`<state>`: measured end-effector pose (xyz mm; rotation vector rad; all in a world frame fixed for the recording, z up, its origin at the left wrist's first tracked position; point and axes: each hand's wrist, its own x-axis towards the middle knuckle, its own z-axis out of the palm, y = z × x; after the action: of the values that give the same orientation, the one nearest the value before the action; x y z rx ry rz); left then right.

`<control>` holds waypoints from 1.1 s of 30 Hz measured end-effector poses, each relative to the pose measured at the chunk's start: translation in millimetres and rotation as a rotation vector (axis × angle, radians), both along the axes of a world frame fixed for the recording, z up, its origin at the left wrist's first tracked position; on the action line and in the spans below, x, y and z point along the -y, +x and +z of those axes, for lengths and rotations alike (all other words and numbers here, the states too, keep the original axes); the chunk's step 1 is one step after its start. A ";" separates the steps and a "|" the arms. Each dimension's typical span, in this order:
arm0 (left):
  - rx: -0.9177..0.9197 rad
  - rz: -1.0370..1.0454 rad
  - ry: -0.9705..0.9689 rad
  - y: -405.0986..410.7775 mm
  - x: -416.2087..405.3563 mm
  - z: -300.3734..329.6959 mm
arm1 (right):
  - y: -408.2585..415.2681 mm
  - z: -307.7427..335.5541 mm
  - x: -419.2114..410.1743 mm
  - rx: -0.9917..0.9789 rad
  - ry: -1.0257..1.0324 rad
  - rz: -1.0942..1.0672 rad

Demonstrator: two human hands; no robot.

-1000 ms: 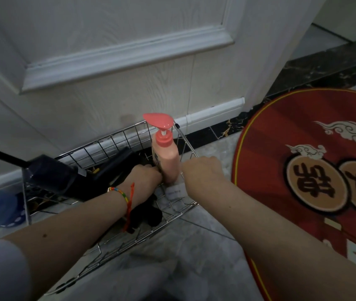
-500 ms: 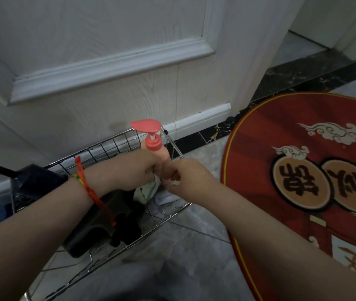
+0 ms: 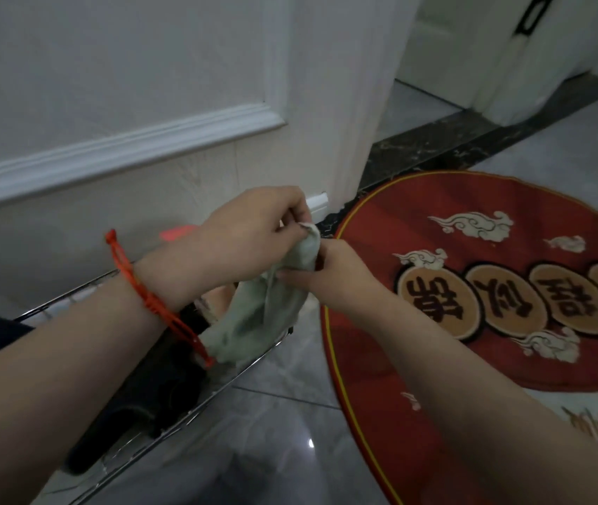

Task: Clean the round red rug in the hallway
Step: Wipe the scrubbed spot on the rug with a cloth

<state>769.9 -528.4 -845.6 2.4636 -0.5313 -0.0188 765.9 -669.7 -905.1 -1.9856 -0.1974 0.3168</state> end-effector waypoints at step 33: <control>0.133 -0.156 -0.322 26.9 207.2 -79.6 | -61.6 -70.9 200.3 -0.253 0.486 -0.899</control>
<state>796.7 -735.6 -925.2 2.1156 -0.7237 0.1561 704.3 -870.0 -976.0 -1.3611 0.7052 -0.0711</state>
